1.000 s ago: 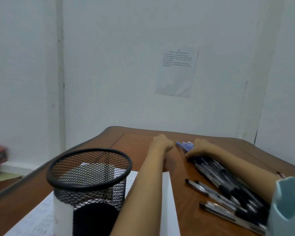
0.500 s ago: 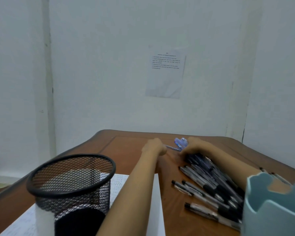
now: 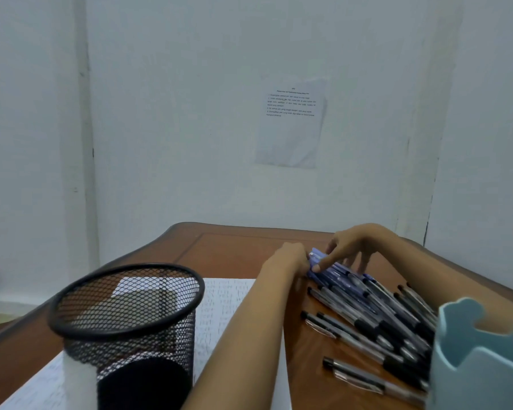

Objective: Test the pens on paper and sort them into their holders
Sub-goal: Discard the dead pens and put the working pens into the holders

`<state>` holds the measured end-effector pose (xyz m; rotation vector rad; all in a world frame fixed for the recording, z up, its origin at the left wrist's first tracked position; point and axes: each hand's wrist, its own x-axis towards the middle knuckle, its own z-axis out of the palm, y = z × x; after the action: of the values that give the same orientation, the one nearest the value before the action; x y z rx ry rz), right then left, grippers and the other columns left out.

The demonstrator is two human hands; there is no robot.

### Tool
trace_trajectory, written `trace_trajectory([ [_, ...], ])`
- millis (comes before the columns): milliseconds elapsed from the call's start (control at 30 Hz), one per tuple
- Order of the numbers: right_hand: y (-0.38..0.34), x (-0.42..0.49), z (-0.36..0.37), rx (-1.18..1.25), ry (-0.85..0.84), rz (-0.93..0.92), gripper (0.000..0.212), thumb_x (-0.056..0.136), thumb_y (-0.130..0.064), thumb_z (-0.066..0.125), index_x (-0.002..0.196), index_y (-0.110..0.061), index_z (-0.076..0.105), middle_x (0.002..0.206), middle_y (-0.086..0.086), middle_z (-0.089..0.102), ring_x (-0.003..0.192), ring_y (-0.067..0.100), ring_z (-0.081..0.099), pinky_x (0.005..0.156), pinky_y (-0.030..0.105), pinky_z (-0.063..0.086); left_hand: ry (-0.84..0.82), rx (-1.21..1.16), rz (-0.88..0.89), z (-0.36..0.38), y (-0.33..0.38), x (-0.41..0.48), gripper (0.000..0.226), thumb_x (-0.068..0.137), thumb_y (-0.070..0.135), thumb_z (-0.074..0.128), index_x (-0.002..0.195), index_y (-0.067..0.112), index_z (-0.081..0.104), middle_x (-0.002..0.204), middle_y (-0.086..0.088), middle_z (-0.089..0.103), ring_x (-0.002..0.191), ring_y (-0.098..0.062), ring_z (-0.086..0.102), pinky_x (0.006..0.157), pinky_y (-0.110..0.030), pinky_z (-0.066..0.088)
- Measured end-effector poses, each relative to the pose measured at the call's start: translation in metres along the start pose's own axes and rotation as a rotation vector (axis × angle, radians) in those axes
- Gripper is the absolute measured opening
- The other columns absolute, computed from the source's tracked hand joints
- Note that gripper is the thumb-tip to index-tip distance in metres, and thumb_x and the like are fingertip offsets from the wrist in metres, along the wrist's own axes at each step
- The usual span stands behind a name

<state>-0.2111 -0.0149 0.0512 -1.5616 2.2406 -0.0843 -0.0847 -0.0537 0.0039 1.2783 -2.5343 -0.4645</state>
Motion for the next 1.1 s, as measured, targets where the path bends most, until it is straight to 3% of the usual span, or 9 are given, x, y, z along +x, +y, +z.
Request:
trace_trajectory([
  [133,-0.010,-0.002,0.007,-0.160,-0.009,0.041,0.080,0.074,-0.047,0.074,0.133,-0.001,0.044,0.135,0.017,0.049,0.115,0.031,0.055,0.078,0.038,0.056,0.124,-0.045,-0.006,0.000,-0.002,0.003,0.034,0.091,0.003,0.045,0.123,0.001,0.058,0.129,-0.021,0.053,0.117,-0.034,0.052,0.099,-0.040,0.044],
  [267,-0.018,0.000,0.018,-0.177,0.111,0.004,0.053,0.084,-0.035,0.067,0.119,0.001,0.050,0.121,0.020,0.054,0.102,0.029,0.058,0.083,0.037,0.053,0.167,-0.069,-0.001,-0.003,-0.006,0.002,0.032,0.088,-0.001,0.048,0.117,0.000,0.061,0.125,-0.021,0.056,0.113,-0.033,0.054,0.097,-0.038,0.045],
  [400,-0.017,0.001,0.027,-0.179,0.277,-0.082,0.042,0.097,-0.028,0.045,0.134,-0.008,0.044,0.132,0.021,0.048,0.094,0.022,0.050,0.081,0.028,0.042,0.177,-0.072,0.013,-0.003,-0.007,0.002,0.033,0.091,0.000,0.046,0.121,0.000,0.059,0.126,-0.019,0.055,0.115,-0.031,0.054,0.097,-0.034,0.044],
  [467,-0.010,0.007,0.021,-0.079,0.228,-0.081,0.025,0.090,-0.030,0.060,0.102,-0.009,0.054,0.102,0.017,0.055,0.087,0.024,0.058,0.069,0.028,0.050,0.172,-0.087,0.013,-0.003,-0.009,0.002,0.032,0.090,-0.001,0.046,0.119,0.000,0.060,0.125,-0.020,0.056,0.114,-0.032,0.054,0.098,-0.036,0.045],
  [533,-0.005,0.008,0.011,0.038,0.182,-0.060,0.038,0.079,-0.039,0.072,0.081,-0.009,0.048,0.081,0.009,0.050,0.071,0.019,0.054,0.062,0.028,0.054,0.163,-0.101,0.015,-0.002,-0.009,0.002,0.030,0.089,-0.001,0.050,0.116,0.000,0.062,0.123,-0.020,0.057,0.112,-0.032,0.056,0.096,-0.038,0.047],
  [667,0.001,-0.001,-0.005,-0.044,0.073,0.006,0.080,0.075,-0.048,0.072,0.132,0.000,0.044,0.130,0.020,0.052,0.109,0.029,0.057,0.071,0.036,0.056,0.173,-0.096,-0.001,-0.002,-0.009,0.004,0.029,0.090,0.002,0.051,0.118,0.001,0.061,0.125,-0.019,0.056,0.112,-0.031,0.055,0.096,-0.037,0.047],
  [833,0.029,-0.017,-0.039,-0.139,0.035,0.105,0.041,0.076,-0.038,0.074,0.098,-0.005,0.065,0.098,0.008,0.068,0.084,0.020,0.067,0.057,0.027,0.056,0.135,-0.078,-0.027,-0.004,-0.012,0.005,0.036,0.084,0.005,0.063,0.120,0.003,0.062,0.127,-0.019,0.055,0.116,-0.033,0.053,0.097,-0.036,0.046],
  [1033,0.046,-0.011,-0.029,-0.269,-0.100,0.258,0.043,0.078,-0.022,0.076,0.113,0.000,0.065,0.102,0.008,0.071,0.075,0.015,0.067,0.086,0.034,0.055,0.078,-0.132,-0.039,-0.002,-0.010,0.005,0.043,0.075,0.016,0.078,0.114,0.005,0.065,0.122,-0.018,0.058,0.105,-0.032,0.060,0.091,-0.040,0.051],
  [1100,0.048,-0.004,-0.026,-0.168,-0.069,0.217,0.027,0.079,-0.008,0.073,0.103,0.003,0.065,0.098,0.012,0.071,0.075,0.018,0.067,0.080,0.033,0.057,0.074,-0.164,-0.013,-0.001,-0.008,0.004,0.034,0.076,0.014,0.077,0.108,0.006,0.068,0.116,-0.018,0.061,0.101,-0.031,0.062,0.089,-0.040,0.053],
])
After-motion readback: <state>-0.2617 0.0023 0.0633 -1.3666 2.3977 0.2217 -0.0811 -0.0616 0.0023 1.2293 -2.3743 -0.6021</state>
